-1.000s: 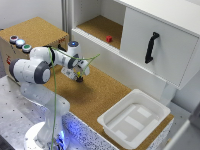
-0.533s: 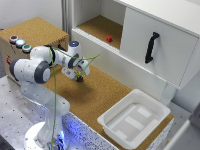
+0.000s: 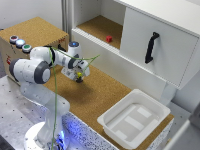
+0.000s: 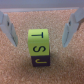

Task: Stack the yellow block on top of the purple block

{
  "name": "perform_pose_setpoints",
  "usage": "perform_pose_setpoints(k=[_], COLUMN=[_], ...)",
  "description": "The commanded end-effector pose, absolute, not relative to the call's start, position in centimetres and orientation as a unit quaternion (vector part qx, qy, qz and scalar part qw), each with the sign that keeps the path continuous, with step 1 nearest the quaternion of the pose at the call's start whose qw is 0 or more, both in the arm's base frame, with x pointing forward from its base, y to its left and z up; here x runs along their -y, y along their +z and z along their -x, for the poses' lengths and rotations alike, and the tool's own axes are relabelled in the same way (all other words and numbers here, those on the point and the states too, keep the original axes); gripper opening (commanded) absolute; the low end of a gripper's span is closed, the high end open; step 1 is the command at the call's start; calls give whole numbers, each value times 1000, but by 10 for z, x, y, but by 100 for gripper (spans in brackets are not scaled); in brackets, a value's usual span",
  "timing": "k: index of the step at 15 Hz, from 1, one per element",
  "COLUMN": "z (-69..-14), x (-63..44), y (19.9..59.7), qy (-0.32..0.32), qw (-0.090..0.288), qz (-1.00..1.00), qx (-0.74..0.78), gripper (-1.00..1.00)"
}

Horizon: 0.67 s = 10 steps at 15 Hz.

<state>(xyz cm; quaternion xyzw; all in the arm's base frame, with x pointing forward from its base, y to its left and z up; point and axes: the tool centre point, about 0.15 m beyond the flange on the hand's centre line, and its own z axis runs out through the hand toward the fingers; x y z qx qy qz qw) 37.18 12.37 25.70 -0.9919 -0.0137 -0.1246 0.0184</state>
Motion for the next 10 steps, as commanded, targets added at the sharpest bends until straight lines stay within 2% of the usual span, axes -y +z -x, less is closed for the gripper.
perform_pose_setpoints(k=[1,5,10], z=[-342,-344,-377], x=[-124,-127,-138], y=[317,380,479], qy=[-153,-149,-202], qw=[6,4,-12], qz=[988,989,979], qx=[13,5,10], gripper=[100,100,100])
